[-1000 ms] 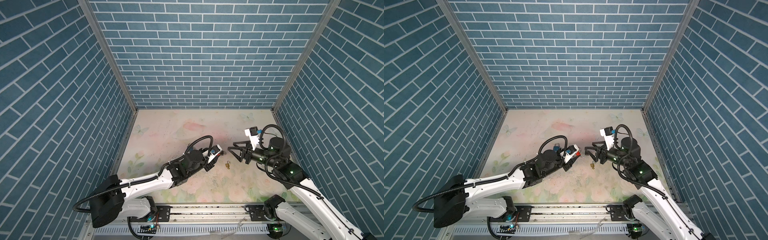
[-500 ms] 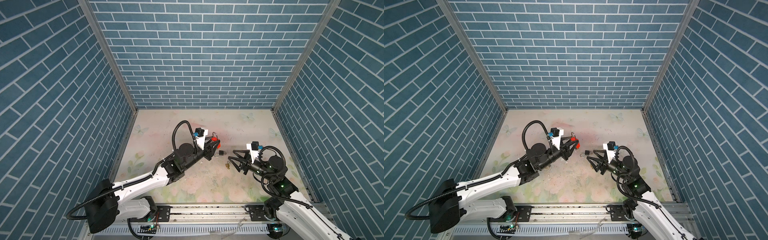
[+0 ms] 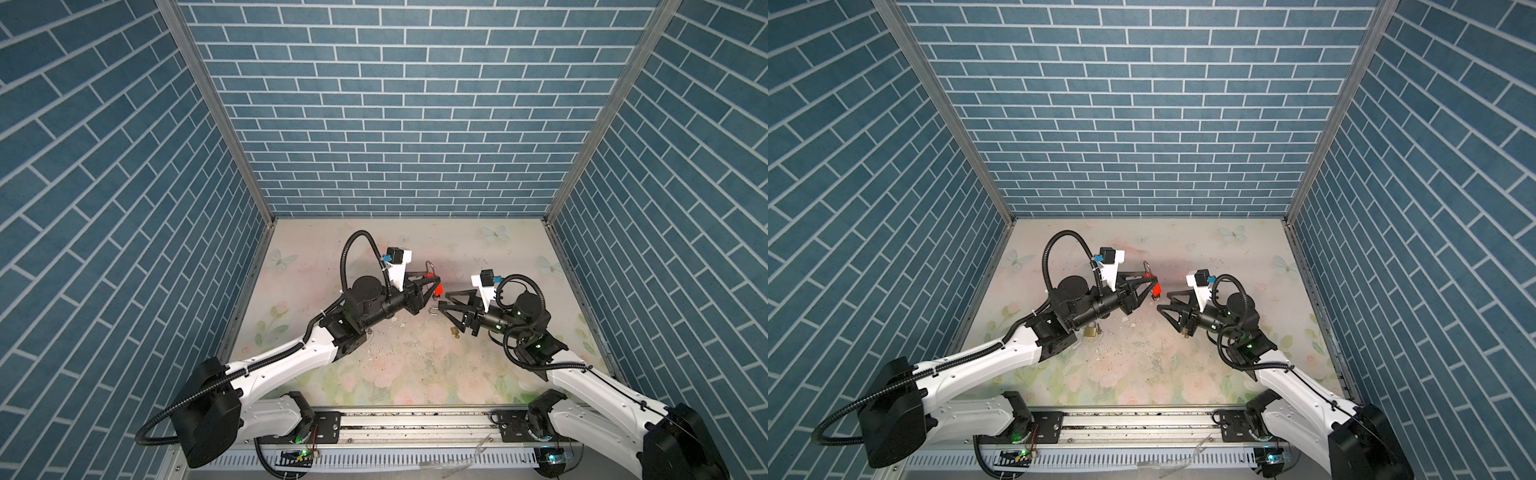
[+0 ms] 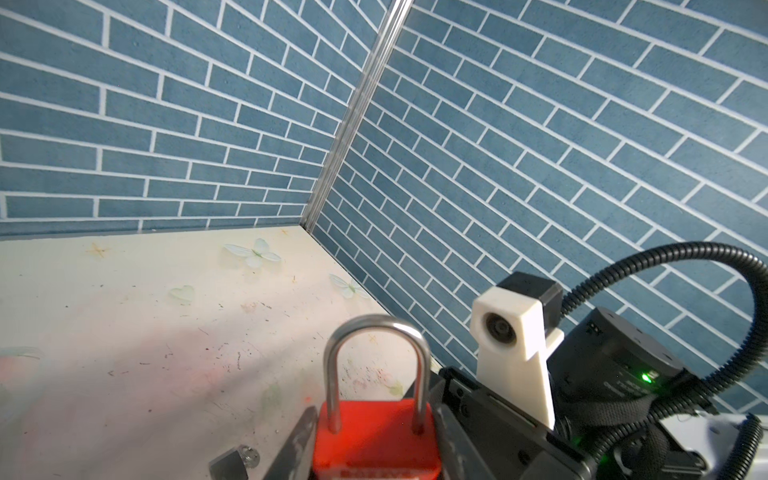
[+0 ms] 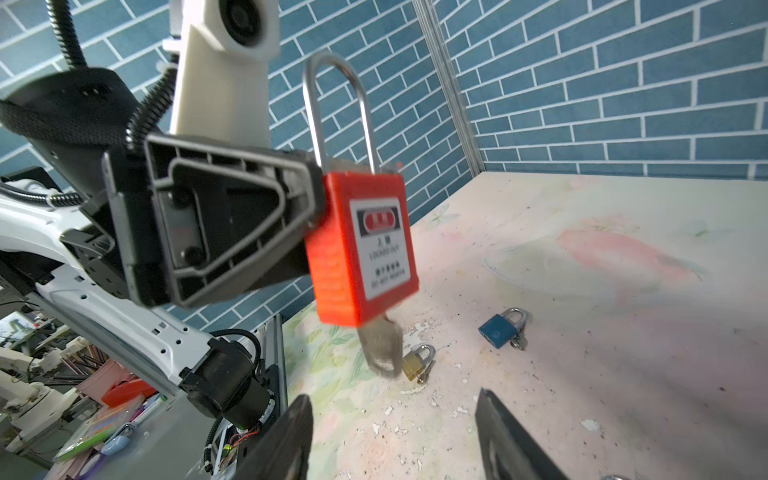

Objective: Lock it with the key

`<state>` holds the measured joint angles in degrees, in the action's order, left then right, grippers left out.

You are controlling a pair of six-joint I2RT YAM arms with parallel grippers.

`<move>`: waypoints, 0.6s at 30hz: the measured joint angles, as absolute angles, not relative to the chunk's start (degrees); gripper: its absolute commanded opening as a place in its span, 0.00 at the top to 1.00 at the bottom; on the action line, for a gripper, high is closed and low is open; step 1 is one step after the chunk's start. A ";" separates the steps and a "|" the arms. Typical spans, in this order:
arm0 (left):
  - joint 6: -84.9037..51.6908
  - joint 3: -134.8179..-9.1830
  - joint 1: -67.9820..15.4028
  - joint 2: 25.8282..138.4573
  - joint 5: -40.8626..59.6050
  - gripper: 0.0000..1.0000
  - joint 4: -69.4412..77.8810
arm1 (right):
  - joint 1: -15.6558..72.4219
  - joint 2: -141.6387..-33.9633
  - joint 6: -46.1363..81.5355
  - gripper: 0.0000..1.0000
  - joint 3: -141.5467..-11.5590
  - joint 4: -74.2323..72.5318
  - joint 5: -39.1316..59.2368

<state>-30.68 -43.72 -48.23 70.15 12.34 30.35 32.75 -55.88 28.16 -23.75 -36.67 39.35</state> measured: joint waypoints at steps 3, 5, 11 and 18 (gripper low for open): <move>-31.14 -43.72 -47.97 70.15 13.15 1.00 30.35 | 33.19 -57.49 28.32 0.41 -24.73 -38.48 39.92; -31.40 -43.72 -47.75 70.15 13.26 1.00 30.37 | 33.45 -58.65 28.38 0.43 -25.04 -39.27 40.23; -32.32 -43.72 -47.48 70.15 14.02 1.00 30.39 | 33.76 -61.58 28.80 0.57 -25.78 -40.29 40.95; -32.86 -43.72 -47.37 70.15 14.66 1.00 30.39 | 33.76 -63.57 29.28 0.77 -26.57 -41.19 41.67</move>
<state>-32.86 -43.72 -47.37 70.15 14.66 30.39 33.76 -63.57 29.28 -26.57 -41.19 41.67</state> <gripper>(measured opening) 0.420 0.265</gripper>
